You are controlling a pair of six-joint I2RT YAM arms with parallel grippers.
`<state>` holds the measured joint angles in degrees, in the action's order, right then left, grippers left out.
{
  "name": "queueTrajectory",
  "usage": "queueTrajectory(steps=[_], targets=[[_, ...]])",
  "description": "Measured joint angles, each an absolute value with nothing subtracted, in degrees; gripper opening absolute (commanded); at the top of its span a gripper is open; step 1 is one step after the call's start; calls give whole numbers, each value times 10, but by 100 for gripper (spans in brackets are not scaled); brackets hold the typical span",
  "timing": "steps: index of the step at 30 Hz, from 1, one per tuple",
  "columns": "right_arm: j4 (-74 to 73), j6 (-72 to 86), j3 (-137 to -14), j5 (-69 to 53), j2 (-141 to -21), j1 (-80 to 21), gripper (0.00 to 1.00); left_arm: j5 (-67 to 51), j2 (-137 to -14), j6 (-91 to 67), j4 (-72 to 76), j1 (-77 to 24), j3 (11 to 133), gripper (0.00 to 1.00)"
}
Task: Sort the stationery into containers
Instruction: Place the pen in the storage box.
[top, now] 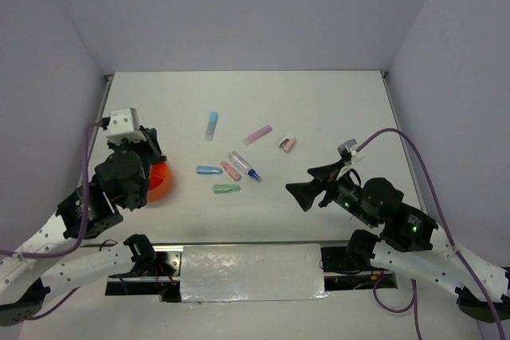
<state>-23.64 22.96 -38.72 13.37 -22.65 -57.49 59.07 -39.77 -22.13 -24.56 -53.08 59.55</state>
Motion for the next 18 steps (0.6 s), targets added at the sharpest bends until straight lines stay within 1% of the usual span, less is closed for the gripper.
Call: queueTrajectory(steps=[4, 10, 15, 18], targets=[[-231, 210, -375, 133, -227, -575, 100, 675, -362, -198, -233, -531, 568, 0], [-218, 187, -358, 128, -242, -575, 100, 779, -336, -147, -159, -531, 501, 0], [-190, 175, -351, 117, -266, -575, 100, 808, -341, -74, -67, -524, 470, 0], [-180, 171, -344, 118, -279, -575, 100, 801, -343, -49, -14, -483, 454, 0]])
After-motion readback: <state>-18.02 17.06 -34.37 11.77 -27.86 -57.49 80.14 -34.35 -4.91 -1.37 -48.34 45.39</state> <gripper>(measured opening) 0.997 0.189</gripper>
